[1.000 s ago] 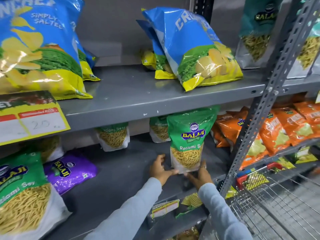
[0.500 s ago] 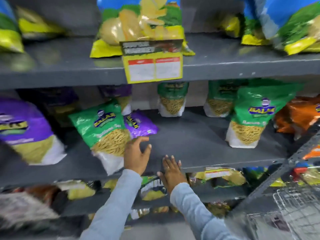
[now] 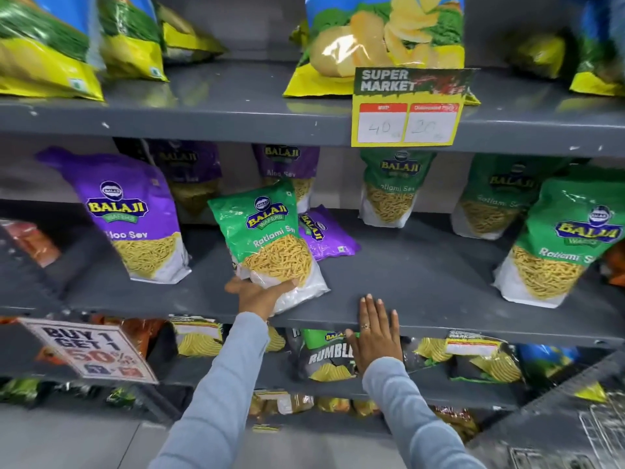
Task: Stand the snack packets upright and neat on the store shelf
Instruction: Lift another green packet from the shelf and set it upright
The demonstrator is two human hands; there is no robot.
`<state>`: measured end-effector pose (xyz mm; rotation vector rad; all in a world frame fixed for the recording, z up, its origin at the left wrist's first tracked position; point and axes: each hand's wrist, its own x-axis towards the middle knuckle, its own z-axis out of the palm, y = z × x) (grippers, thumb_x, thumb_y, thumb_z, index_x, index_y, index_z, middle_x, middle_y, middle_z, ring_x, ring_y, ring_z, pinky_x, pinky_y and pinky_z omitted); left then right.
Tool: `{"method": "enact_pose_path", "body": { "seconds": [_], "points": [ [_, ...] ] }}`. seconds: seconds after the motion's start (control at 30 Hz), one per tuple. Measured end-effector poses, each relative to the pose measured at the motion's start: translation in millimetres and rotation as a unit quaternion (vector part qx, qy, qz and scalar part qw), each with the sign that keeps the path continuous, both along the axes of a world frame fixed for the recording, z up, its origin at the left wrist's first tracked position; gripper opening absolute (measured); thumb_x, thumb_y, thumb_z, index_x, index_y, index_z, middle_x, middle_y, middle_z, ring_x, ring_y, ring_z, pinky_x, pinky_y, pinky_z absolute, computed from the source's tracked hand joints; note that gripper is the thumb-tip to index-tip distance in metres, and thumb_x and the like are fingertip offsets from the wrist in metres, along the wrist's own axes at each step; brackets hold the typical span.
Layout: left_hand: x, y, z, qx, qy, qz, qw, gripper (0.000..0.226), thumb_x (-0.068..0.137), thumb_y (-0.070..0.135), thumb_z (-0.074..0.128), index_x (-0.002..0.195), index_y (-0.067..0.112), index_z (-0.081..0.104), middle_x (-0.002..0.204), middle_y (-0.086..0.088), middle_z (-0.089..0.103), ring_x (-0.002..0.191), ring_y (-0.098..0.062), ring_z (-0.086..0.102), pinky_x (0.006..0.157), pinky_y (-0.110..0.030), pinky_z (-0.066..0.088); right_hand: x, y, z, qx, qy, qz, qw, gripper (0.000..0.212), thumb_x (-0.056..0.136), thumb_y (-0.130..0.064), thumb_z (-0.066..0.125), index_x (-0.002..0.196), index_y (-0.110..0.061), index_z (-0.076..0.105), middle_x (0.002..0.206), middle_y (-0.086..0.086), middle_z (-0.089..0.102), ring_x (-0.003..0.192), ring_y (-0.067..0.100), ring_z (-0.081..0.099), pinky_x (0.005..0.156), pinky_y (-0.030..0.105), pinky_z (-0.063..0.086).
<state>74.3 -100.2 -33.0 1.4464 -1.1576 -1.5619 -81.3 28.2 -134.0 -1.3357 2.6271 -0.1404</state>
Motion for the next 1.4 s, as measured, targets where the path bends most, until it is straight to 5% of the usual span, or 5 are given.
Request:
{"method": "enact_pose_path", "body": {
  "seconds": [0.17,0.3,0.43,0.83,1.4],
  "points": [
    [14.2,-7.9,-3.6,0.046,-0.001,-0.054,0.997,0.055,0.056,0.018,0.092,0.103,0.007,0.065,0.081,-0.007,0.067,0.063,-0.020,0.057,0.066,-0.029,0.050,-7.6,-3.2,27.9,-0.101,-0.086,-0.015,0.991,0.055,0.092,-0.036,0.032,0.141,-0.010,0.031,0.153,0.008,0.031,0.143,0.025,0.021,0.118,0.040,0.004],
    [17.3,10.1,-2.4,0.037,0.030,-0.104,0.993,0.060,0.058,0.001,0.088,0.112,0.003,0.062,0.115,-0.013,0.069,0.101,-0.028,0.065,0.082,-0.037,0.055,-7.7,-1.2,75.6,-0.289,-0.471,-0.175,0.815,0.043,0.078,-0.046,0.062,0.113,-0.020,0.061,0.128,0.005,0.057,0.122,0.027,0.048,0.112,0.041,0.031],
    [17.0,47.1,11.8,0.022,0.023,-0.180,0.983,0.057,0.062,0.008,0.088,0.112,0.007,0.062,0.112,-0.012,0.072,0.096,-0.027,0.066,0.071,-0.032,0.049,6.9,18.8,110.9,-0.273,-0.553,-0.082,0.783,0.062,0.058,-0.050,0.077,0.108,-0.013,0.065,0.113,0.006,0.070,0.101,0.020,0.066,0.095,0.036,0.050],
    [-8.6,100.4,43.4,-0.059,0.025,-0.314,0.947,0.054,0.065,0.014,0.086,0.113,0.016,0.063,0.108,-0.003,0.074,0.086,-0.009,0.069,0.054,-0.011,0.050,-17.8,99.4,144.6,-0.288,-0.482,-0.022,0.827,0.028,0.077,-0.014,0.071,0.103,-0.014,0.064,0.089,-0.008,0.070,0.065,-0.007,0.066,0.053,0.009,0.049],
    [-150.2,49.8,-1.0,-0.185,-0.045,-0.351,0.917,0.109,0.065,0.019,0.086,0.146,0.032,0.013,0.149,-0.002,0.039,0.139,-0.023,0.035,0.113,-0.039,0.031,-136.6,31.7,63.5,-0.405,-0.389,-0.087,0.823,0.089,0.062,-0.009,0.071,0.138,-0.031,0.030,0.136,0.004,0.050,0.128,0.025,0.046,0.109,0.053,0.037]
  ]
}}
